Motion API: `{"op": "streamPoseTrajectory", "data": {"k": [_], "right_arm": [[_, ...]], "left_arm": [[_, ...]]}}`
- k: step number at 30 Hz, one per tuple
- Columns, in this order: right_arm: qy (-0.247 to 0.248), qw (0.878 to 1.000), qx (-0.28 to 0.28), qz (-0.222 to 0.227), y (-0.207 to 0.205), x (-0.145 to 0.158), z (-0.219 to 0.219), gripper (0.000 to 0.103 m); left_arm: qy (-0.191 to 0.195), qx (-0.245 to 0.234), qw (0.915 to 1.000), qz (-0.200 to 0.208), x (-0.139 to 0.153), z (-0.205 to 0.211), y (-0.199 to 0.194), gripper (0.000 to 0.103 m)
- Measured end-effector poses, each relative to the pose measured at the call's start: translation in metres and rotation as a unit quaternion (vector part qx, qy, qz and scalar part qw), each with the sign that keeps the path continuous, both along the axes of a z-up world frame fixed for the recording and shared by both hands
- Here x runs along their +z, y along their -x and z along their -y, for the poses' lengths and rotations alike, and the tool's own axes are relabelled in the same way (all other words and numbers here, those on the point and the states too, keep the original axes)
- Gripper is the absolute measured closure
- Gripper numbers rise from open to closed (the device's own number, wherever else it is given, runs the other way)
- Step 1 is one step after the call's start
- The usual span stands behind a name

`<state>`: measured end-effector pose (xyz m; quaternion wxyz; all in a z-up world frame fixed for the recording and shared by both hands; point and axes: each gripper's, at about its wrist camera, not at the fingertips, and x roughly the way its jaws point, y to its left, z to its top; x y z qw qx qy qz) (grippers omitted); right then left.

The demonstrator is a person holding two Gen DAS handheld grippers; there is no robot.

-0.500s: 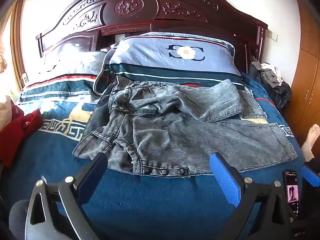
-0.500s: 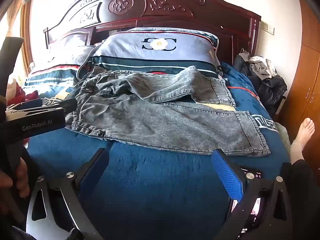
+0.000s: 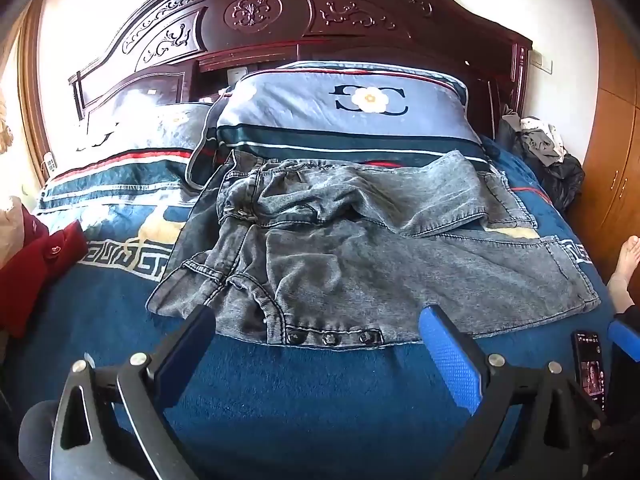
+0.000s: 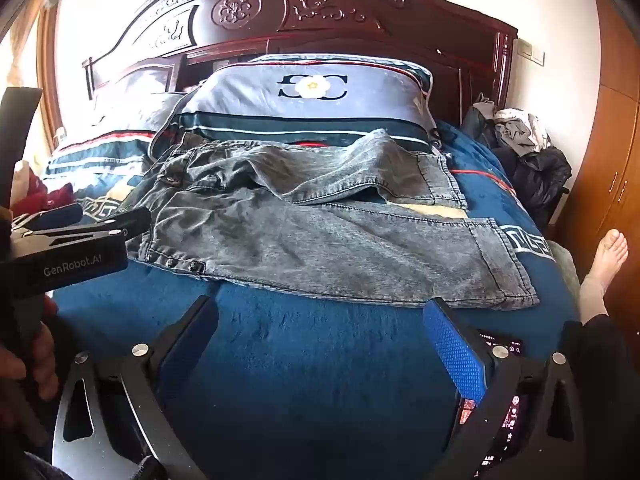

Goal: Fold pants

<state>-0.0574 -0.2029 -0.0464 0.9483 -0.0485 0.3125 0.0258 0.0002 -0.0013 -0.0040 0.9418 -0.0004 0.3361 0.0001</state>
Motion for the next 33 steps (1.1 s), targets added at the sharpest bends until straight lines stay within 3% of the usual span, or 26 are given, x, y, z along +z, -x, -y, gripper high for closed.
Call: {"op": "streamPoseTrajectory", "data": {"k": [33], "right_arm": [[-0.022,1.000,-0.008,-0.011,-0.0023,-0.0013,0.0052,0.000]], "left_arm": [[-0.008,-0.002,0.9999,-0.011,-0.0080,0.0044,-0.0011,0.000]]}}
